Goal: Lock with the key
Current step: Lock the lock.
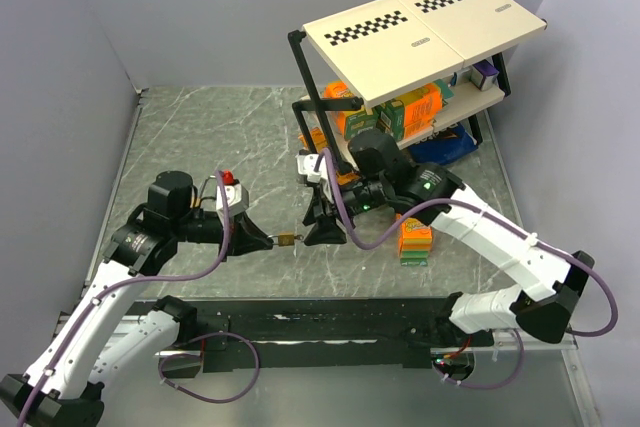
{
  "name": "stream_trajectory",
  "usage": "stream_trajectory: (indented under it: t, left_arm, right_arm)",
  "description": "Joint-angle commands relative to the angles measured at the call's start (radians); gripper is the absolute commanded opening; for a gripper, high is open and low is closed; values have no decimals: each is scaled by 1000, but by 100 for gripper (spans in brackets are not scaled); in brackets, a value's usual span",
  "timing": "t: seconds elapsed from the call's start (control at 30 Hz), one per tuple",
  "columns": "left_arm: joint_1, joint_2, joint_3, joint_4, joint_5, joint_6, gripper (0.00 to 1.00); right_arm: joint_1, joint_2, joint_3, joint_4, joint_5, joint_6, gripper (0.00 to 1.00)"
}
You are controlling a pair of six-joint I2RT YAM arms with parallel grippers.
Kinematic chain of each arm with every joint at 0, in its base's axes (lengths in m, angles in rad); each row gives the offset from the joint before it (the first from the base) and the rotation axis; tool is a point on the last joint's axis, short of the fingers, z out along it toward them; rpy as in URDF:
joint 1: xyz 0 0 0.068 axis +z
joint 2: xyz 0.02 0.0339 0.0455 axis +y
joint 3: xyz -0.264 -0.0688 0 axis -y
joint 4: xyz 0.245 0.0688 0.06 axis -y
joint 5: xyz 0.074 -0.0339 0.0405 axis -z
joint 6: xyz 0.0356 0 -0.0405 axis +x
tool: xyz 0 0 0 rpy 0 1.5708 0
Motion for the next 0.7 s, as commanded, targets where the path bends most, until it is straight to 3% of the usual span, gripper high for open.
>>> stream_trajectory:
  t: [0.0,0.47,0.67]
  left_arm:
    - [3,-2,48,30,35,12,1]
    - [3,-8,53,10,35,29,1]
    - [3,-8,54,5,38,38,1]
  right_arm:
    - [9,34,24,2,-4,-28,54]
    - [37,106,62,7,-8,-45,44]
    - [54,122,74,13,-4,-39,56]
